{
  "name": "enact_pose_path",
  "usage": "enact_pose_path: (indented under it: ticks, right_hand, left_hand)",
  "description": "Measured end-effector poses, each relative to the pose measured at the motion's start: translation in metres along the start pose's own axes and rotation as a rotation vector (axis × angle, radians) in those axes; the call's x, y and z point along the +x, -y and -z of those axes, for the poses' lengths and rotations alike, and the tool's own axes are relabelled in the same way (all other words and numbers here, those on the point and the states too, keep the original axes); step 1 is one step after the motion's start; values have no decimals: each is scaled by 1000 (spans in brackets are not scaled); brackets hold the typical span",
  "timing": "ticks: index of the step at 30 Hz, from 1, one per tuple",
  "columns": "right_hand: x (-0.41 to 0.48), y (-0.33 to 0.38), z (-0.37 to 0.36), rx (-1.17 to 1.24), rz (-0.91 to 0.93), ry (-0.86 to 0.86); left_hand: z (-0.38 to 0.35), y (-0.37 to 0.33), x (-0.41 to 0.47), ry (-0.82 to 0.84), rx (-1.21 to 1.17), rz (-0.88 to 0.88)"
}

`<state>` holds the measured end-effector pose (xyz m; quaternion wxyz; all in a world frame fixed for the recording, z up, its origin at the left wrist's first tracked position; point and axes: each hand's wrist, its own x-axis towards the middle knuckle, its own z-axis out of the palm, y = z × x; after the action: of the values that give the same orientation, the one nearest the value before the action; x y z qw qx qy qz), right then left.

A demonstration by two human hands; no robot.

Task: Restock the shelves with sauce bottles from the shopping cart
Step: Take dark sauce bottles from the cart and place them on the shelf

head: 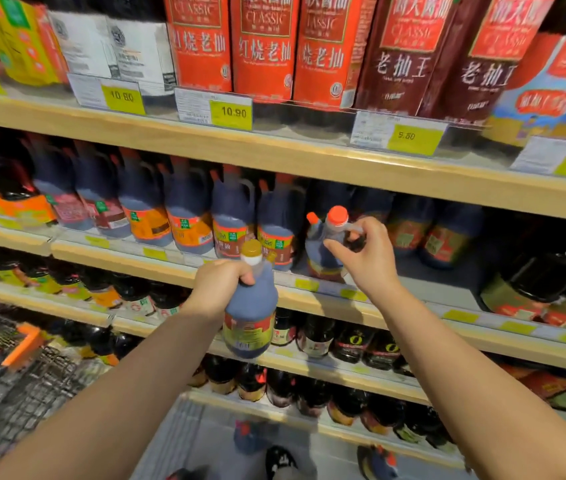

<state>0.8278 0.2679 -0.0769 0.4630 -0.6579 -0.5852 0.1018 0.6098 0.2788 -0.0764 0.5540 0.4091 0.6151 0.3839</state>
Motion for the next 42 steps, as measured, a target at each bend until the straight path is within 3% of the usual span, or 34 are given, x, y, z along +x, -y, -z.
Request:
enact_pose_path:
  ticks: [3,8,12,17,29,33,37,42]
  right_hand:
    - [7,-3,0,39,-41,4]
    - [6,-14,-15,219,-324,-3]
    - [12,-17,-28,234,-414,-31]
    - [27,-24,-34,301,-416,-91]
    - [22,-28,-30,272,-345,28]
    - [-17,-35,-25,240,-361,15]
    - [-68,-35,-25,195,-360,121]
    - [-114,0,-27,192,-307,225]
  left_hand:
    - [-7,1,6,17,-39,-17]
    - [-10,16,10,31,-67,-65]
    - [-12,27,9,26,-67,-20]
    - [-10,36,18,24,-9,16]
    - [-13,12,9,50,-57,-27]
    - [-15,-5,-7,128,-45,-14]
    - [-19,-29,-35,226,55,3]
    - [-23,-54,-73,318,-43,110]
